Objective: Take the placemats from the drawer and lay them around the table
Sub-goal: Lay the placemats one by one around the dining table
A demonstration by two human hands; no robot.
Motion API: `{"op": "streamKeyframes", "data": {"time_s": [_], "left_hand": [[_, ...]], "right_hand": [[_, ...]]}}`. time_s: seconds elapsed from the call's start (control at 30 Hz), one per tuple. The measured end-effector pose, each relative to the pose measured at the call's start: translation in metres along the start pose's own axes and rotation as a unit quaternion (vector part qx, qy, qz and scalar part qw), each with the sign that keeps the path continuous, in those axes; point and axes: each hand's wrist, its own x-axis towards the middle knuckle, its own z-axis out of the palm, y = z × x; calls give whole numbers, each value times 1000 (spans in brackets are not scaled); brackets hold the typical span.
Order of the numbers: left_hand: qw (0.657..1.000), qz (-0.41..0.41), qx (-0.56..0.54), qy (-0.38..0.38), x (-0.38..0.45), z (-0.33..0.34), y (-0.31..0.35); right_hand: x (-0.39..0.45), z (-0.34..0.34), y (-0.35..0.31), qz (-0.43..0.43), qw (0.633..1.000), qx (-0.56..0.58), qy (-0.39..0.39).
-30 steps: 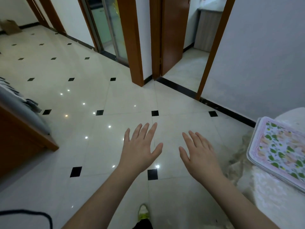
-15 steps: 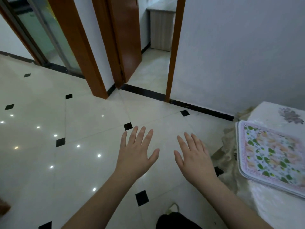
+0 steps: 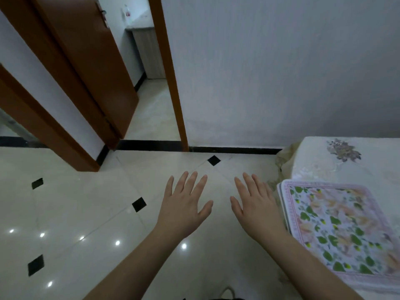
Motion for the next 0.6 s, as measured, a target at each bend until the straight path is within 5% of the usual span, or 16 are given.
{"op": "streamKeyframes", "data": {"time_s": [0.33, 0.6], "left_hand": [[982, 187, -14, 15, 147, -2, 50], [935, 354, -24, -9, 249, 14, 79]], "right_hand": [[46, 9, 68, 132, 990, -12, 52], [91, 22, 97, 295, 953, -37, 52]]}}
